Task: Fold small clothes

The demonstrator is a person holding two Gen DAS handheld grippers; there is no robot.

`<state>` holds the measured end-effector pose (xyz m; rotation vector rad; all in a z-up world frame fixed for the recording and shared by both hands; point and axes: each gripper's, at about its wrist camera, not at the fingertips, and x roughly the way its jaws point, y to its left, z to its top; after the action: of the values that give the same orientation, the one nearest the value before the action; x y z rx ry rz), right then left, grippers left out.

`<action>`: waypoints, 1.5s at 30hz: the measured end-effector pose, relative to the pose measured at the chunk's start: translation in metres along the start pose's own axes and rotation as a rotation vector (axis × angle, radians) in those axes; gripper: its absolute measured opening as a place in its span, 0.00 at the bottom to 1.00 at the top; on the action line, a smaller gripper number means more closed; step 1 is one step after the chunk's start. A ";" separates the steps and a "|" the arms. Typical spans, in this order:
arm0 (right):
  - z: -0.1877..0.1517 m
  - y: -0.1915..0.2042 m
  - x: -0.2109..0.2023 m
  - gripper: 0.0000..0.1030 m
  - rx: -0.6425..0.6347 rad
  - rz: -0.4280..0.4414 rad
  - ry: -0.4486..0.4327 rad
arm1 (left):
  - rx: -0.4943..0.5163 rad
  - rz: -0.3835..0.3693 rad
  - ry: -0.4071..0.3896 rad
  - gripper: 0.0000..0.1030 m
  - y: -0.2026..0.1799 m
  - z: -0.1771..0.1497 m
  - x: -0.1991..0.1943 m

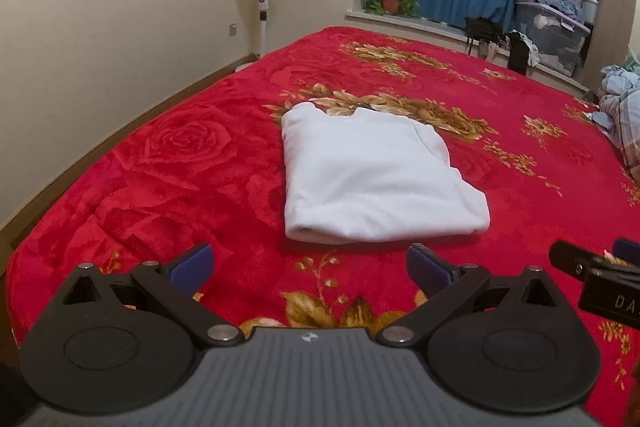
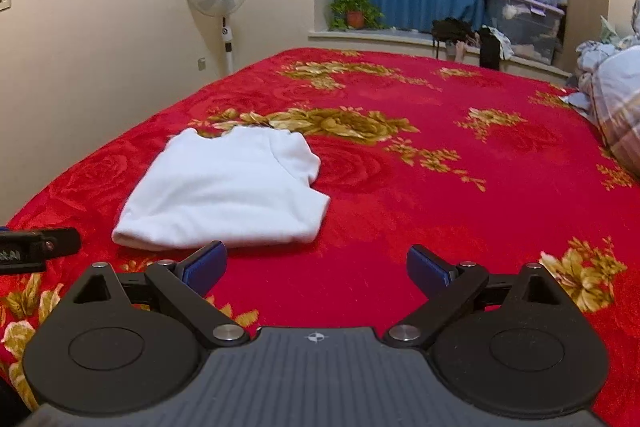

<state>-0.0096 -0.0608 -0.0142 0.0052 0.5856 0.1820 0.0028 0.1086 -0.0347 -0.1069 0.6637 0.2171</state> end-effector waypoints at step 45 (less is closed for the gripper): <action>0.006 0.022 -0.005 0.94 -0.081 0.014 -0.072 | 0.025 -0.019 -0.018 0.99 -0.006 -0.002 0.007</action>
<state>-0.0142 -0.0395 -0.0046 -0.0622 0.5059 0.2181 0.0084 0.1031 -0.0401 -0.0869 0.6466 0.1910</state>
